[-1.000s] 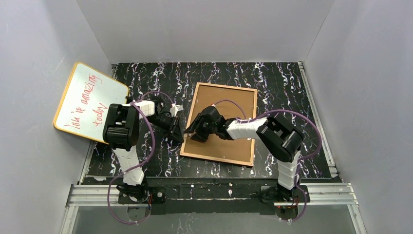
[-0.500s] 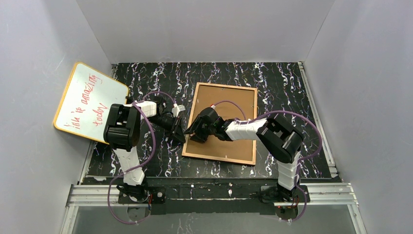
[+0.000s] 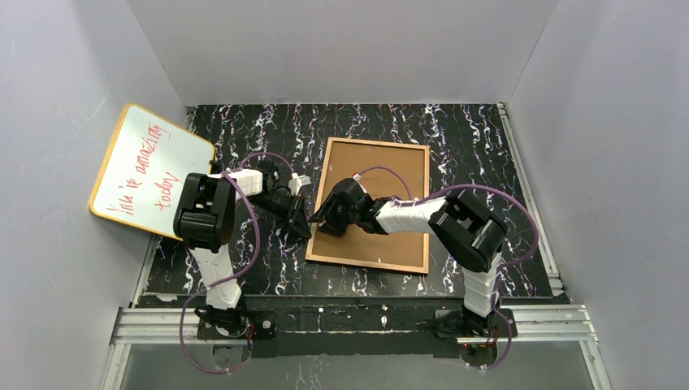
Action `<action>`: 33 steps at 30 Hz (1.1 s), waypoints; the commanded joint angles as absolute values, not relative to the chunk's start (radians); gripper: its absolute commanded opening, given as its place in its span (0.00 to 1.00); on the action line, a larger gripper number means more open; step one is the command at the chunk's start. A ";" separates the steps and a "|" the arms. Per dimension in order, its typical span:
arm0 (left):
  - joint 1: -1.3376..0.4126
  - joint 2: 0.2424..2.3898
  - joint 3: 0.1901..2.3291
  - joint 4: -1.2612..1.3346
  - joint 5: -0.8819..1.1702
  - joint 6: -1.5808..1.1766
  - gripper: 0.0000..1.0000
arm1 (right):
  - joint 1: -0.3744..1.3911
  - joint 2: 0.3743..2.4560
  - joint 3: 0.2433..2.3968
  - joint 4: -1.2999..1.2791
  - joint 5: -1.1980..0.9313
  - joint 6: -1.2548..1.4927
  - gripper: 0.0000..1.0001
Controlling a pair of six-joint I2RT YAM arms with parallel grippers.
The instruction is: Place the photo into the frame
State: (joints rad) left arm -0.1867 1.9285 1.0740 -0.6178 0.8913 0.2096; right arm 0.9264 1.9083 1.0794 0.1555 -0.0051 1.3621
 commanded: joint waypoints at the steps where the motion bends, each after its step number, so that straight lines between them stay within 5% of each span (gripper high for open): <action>1: -0.216 1.929 1.044 -0.560 0.783 0.259 0.12 | 0.928 1.925 1.105 0.147 0.081 1.354 0.53; 16: -0.233 1.934 1.041 -0.553 0.778 0.261 0.12 | 0.921 1.959 1.153 0.207 0.059 1.424 0.47; 22: -0.201 1.914 1.128 -0.626 0.797 0.278 0.13 | 0.841 1.813 1.091 0.222 0.031 1.299 0.54; 33: -0.163 2.028 1.413 -0.618 0.810 0.160 0.41 | 0.620 1.874 1.201 0.178 -0.137 1.083 0.59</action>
